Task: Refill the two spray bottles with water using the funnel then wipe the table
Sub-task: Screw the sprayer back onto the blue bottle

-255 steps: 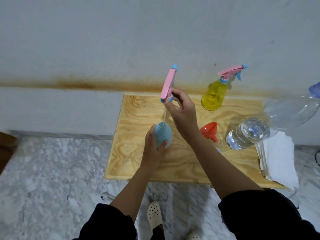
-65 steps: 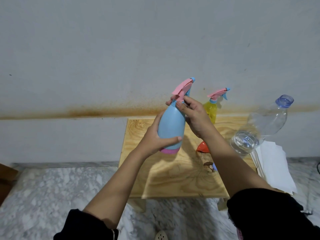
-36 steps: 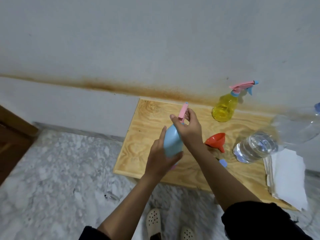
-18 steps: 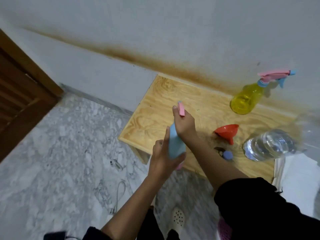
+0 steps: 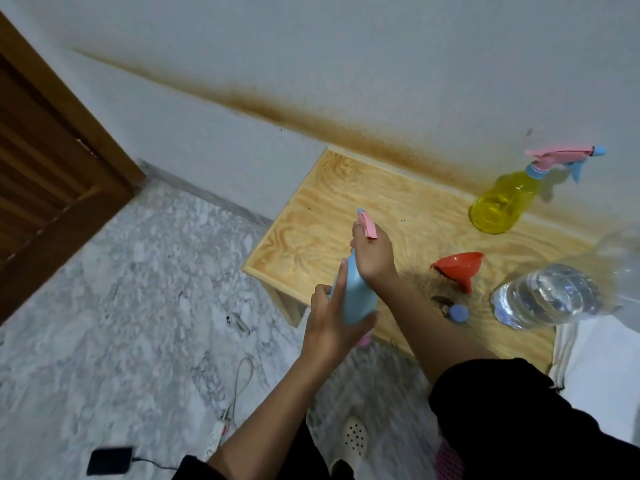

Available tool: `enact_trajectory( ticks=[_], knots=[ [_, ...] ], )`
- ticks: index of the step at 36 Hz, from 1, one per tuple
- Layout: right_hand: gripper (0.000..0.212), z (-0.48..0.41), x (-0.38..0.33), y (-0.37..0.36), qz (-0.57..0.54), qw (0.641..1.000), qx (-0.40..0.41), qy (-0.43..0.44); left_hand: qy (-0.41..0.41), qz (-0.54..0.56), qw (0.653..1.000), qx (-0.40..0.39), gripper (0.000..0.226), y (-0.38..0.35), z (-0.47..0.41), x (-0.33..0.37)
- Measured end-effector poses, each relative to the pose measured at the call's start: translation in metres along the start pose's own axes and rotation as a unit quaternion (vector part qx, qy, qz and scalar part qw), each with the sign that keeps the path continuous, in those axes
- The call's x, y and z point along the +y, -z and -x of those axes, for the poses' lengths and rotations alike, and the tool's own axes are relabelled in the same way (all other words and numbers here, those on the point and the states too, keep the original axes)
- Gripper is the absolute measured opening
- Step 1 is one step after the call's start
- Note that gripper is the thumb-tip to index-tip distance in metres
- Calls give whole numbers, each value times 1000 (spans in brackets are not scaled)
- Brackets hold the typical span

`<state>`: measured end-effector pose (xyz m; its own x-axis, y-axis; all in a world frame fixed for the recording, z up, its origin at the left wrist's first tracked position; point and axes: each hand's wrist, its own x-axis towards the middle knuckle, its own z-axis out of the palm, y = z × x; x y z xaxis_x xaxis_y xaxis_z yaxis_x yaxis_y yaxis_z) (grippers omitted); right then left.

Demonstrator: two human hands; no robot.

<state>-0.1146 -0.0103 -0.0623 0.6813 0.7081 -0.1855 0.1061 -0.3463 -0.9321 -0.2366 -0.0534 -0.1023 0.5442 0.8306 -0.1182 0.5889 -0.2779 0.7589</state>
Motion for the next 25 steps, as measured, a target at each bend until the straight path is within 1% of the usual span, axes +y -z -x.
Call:
enact_trajectory(
  ticks=[3,6,9,13,18,20,23,25],
  knots=[
    [34,-2,3,4,14,1000,-3,-24,5,16,1000,-14,100,-1,2,3],
    [37,-3,5,7,16,999,-12,-35,11,14,1000,-19,99,-2,0,4],
    [39,-4,5,8,36,998,-25,-38,20,12,999,-24,101,-3,-3,3],
    [38,-4,4,7,30,998,-30,-42,19,10,1000,-19,102,-2,-4,0],
    [31,-9,8,3,42,998,-1,-42,24,39,999,-26,101,0,-2,5],
    [31,-9,8,2,51,998,0,-40,17,46,999,-24,100,0,-1,6],
    [27,-8,8,2,45,998,1,-41,12,48,999,-19,100,1,-2,5],
    [24,-8,7,3,54,997,-18,-44,18,45,999,-20,100,2,-3,4]
  ],
)
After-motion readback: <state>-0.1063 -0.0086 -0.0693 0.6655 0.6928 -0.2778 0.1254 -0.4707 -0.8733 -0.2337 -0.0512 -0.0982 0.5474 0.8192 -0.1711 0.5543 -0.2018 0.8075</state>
